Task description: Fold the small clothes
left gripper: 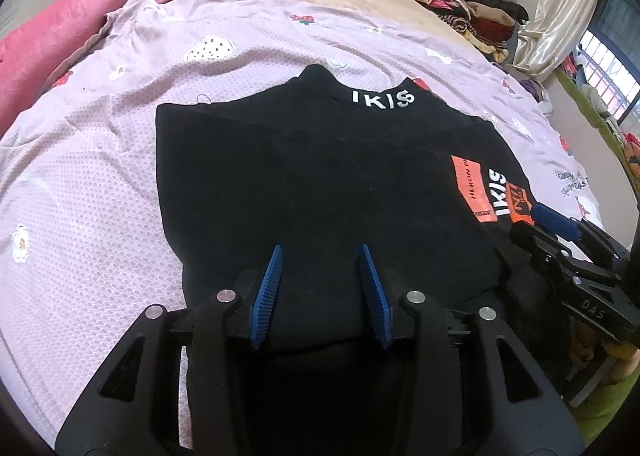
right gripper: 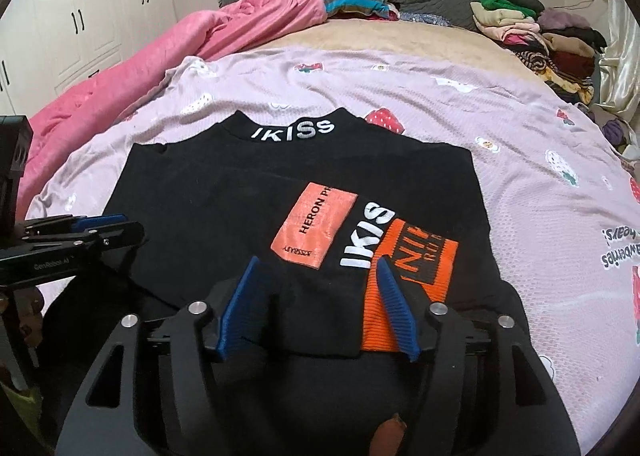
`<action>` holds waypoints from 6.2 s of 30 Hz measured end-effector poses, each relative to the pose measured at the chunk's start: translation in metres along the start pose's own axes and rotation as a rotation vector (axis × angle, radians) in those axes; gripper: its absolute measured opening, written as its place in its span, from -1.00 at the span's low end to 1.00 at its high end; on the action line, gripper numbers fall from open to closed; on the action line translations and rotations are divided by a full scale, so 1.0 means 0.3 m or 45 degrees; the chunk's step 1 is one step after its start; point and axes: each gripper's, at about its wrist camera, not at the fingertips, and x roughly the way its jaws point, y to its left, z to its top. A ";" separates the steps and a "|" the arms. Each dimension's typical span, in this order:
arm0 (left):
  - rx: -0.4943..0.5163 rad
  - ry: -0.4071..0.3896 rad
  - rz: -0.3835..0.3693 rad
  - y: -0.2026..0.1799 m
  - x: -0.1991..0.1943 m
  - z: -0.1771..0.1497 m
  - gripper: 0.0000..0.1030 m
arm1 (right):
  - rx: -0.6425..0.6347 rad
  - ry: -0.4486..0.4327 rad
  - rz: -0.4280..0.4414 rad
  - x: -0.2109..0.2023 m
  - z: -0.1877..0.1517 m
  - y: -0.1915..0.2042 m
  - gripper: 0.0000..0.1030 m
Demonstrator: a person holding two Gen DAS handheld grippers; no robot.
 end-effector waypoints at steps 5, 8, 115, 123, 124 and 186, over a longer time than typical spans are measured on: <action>0.008 -0.022 -0.001 -0.013 -0.021 0.005 -0.18 | 0.018 -0.023 0.000 -0.031 -0.002 -0.006 0.42; 0.018 -0.032 0.000 -0.023 -0.034 0.008 -0.06 | 0.019 -0.035 -0.001 -0.047 -0.001 -0.010 0.45; -0.095 -0.046 0.241 -0.053 -0.403 -0.451 0.81 | -0.004 -0.047 0.001 -0.466 -0.351 -0.187 0.87; -0.146 0.018 0.249 0.009 -0.406 -0.556 0.81 | 0.023 -0.024 -0.006 -0.480 -0.413 -0.231 0.87; -0.153 0.025 0.246 0.014 -0.405 -0.567 0.81 | 0.027 -0.022 -0.007 -0.482 -0.418 -0.236 0.87; -0.298 -0.266 -0.141 0.074 -0.630 -0.371 -0.94 | 0.206 -0.364 0.257 -0.689 -0.246 -0.400 -0.85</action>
